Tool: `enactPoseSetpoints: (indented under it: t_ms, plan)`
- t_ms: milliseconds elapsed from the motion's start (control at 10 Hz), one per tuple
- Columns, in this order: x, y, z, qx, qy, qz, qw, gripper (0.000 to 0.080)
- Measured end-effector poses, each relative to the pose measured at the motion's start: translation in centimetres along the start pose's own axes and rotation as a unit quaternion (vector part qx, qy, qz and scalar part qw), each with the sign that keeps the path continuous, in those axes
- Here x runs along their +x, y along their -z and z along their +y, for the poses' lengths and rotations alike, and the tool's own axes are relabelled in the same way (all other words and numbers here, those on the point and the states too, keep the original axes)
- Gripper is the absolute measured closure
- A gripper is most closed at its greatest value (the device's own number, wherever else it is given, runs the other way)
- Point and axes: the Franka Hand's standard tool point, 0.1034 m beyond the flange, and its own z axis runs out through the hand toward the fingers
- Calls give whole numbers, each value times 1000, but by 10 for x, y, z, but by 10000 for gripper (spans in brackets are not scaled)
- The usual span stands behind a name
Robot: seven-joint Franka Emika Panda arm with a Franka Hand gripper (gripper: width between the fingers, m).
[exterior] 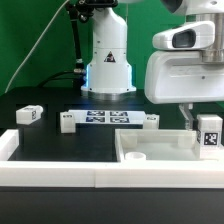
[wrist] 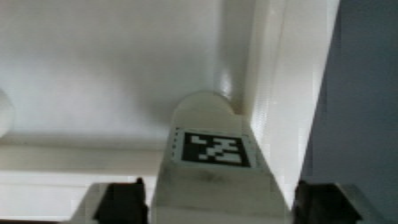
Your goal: Assemble one leg
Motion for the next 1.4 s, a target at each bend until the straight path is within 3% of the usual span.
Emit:
enactPoseSetpoints:
  t_ms: [100,400,700,1000,1100,1400]
  plan:
    - [0,0,1,-1,0,0,1000,513]
    - [0,0,1,0,-19,0,1000,510]
    - [-2,-1,1,6,-239,-4,971,510]
    - [-2,-2,0,9,-422,13,906,509]
    - [0,-2,1,16,-477,17,879,509]
    - [0,-1,3,35,-634,4,773,509]
